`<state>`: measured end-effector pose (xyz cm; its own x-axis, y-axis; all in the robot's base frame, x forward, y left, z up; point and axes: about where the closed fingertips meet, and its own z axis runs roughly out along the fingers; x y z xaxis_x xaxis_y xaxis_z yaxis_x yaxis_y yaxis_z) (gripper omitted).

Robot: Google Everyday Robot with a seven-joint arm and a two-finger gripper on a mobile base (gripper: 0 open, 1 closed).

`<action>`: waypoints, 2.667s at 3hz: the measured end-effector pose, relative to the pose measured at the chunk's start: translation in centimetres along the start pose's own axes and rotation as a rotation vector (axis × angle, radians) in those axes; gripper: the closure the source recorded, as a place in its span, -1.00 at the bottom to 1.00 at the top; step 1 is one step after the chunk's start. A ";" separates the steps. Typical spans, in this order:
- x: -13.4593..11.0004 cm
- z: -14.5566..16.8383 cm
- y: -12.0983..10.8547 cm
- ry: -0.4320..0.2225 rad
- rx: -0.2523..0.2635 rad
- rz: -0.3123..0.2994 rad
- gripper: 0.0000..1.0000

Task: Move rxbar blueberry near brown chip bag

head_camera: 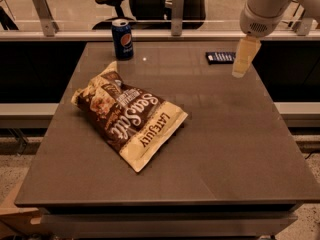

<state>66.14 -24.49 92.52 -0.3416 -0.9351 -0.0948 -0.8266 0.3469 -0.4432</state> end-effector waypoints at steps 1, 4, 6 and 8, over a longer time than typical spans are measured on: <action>-0.1 0.4 -3.4 0.009 0.014 -0.026 -1.00; 0.2 2.6 -6.9 0.003 -0.030 -0.045 -1.00; -1.0 4.9 -6.7 -0.013 -0.104 -0.093 -1.00; -1.6 5.3 -6.7 -0.041 -0.117 -0.113 -1.00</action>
Offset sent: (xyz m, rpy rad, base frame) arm 0.0817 -0.0375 0.0434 -0.0502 -0.0269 0.0299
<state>74.57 -25.74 90.93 -0.2273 -0.9698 -0.0879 -0.9058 0.2437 -0.3465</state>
